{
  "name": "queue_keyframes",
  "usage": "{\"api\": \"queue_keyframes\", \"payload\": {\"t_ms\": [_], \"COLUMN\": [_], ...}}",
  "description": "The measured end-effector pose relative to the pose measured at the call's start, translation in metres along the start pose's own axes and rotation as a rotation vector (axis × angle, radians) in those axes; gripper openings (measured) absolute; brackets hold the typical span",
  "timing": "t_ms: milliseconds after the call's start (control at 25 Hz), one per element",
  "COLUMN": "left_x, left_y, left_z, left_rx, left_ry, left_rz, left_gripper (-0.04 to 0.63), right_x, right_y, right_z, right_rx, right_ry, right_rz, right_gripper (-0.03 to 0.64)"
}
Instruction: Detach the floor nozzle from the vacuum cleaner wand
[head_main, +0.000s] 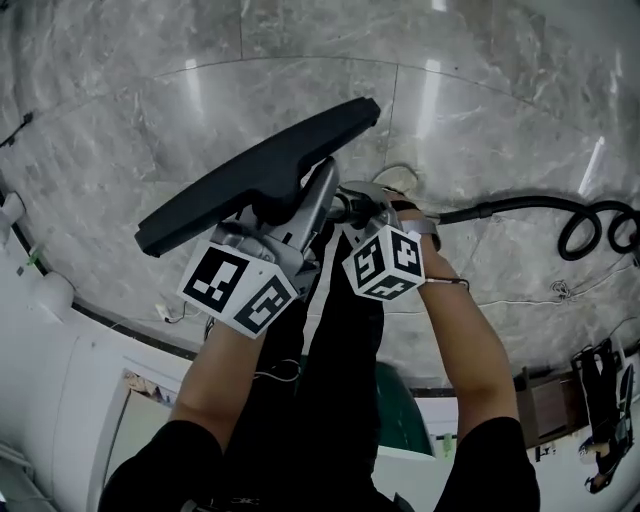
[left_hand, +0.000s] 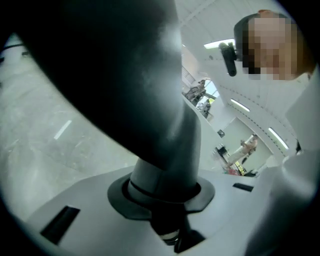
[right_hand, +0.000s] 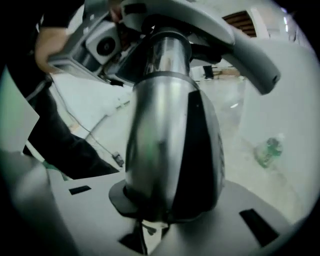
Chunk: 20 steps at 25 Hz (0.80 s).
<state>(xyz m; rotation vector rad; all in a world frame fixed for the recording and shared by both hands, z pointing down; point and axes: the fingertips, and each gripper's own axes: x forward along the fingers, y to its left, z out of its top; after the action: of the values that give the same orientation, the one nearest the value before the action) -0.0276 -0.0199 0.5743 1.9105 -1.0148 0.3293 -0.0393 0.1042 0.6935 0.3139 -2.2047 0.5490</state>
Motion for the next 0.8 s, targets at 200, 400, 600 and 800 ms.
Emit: {"api": "queue_keyframes", "payload": {"t_ms": [200, 400, 600, 800], "left_x": [-0.02, -0.022, -0.003, -0.016], "left_y": [-0.06, -0.057, -0.002, 0.008], "left_z": [0.009, 0.015, 0.017, 0.006], "left_rx": [0.107, 0.012, -0.132, -0.091], "left_ry": [0.097, 0.122, 0.101, 0.142], "left_rz": [-0.47, -0.46, -0.185, -0.2], "left_gripper": [0.11, 0.11, 0.114, 0.115], "right_x": [-0.061, -0.074, -0.029, -0.024], "right_y": [0.066, 0.074, -0.011, 0.043], "right_z": [0.024, 0.031, 0.008, 0.006], "right_rx": [0.126, 0.221, 0.086, 0.134], "right_ry": [-0.164, -0.136, 0.032, 0.011], "right_rz": [0.713, 0.727, -0.136, 0.349], "right_gripper": [0.086, 0.08, 0.08, 0.08]}}
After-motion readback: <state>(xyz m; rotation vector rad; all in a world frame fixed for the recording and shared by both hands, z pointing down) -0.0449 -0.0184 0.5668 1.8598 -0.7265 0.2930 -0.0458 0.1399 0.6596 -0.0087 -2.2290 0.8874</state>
